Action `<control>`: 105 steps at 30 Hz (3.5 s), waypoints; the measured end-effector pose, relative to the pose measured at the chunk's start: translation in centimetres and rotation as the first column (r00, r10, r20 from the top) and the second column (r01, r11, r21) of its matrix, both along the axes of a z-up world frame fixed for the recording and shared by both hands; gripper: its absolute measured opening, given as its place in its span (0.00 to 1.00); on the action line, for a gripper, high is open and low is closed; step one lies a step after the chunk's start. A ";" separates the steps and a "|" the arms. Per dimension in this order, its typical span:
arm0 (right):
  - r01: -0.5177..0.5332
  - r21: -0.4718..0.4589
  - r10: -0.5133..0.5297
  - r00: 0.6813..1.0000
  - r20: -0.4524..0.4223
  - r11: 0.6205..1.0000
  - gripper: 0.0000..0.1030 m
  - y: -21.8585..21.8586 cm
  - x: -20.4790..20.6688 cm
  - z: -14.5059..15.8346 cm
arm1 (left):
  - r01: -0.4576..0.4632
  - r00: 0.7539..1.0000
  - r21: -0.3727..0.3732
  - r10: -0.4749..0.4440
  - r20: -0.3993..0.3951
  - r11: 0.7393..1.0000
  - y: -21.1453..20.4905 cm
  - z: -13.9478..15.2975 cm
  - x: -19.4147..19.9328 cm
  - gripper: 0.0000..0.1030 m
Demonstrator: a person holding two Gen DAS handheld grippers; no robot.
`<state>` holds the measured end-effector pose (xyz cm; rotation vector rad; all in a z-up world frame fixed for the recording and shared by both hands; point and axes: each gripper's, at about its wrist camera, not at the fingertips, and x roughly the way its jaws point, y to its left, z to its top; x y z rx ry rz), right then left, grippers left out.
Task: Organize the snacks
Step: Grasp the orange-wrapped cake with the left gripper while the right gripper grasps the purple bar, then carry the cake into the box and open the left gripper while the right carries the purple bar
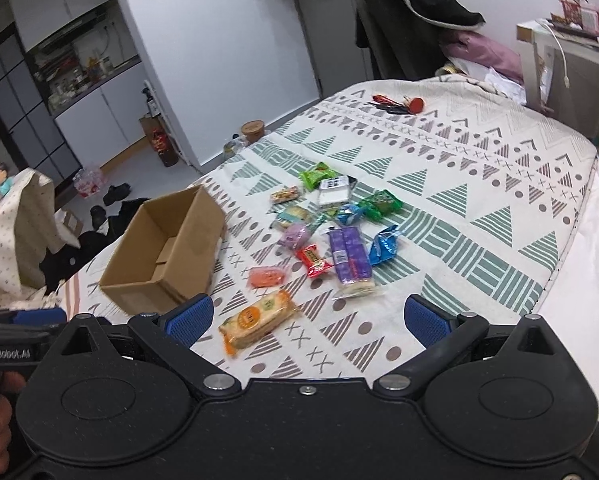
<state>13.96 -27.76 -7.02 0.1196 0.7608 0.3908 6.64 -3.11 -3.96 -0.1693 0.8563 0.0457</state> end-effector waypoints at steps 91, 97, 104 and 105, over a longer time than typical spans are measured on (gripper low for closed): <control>-0.040 0.108 0.063 0.973 -0.220 0.993 0.31 3.1 10.6 -5.8 | 0.014 0.984 -0.104 -0.032 -0.177 0.994 1.2 -5.0 11.8 0.34; -0.039 0.086 0.055 0.981 -0.187 0.996 0.31 4.3 9.6 -4.0 | 0.003 0.989 -0.122 -0.021 -0.145 0.992 2.8 -3.6 10.7 0.34; -0.062 0.088 0.077 0.983 -0.168 0.994 0.31 6.5 8.7 -2.2 | -0.013 0.993 -0.138 -0.004 -0.122 0.990 5.3 -2.3 10.0 0.33; -0.067 0.085 0.081 0.983 -0.165 0.994 0.31 7.0 8.6 -2.0 | -0.018 0.993 -0.141 0.001 -0.118 0.990 5.8 -2.1 9.9 0.34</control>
